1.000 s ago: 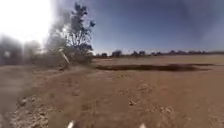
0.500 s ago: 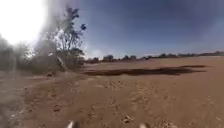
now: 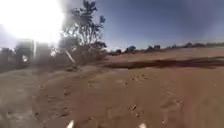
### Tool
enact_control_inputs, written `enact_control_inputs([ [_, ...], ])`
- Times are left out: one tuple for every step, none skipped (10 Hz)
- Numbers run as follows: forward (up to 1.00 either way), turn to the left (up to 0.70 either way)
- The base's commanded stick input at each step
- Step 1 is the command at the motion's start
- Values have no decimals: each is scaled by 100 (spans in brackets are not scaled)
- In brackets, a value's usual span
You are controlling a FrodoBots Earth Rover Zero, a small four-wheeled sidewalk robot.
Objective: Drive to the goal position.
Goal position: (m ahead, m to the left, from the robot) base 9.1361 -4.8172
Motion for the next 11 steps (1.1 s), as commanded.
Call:
enact_control_inputs([
  [70,27],
  [70,27],
  [70,27],
  [70,27],
  [70,19],
  [70,0],
  [70,0],
  [70,0],
  [70,0],
  [70,0],
  [70,-6],
])
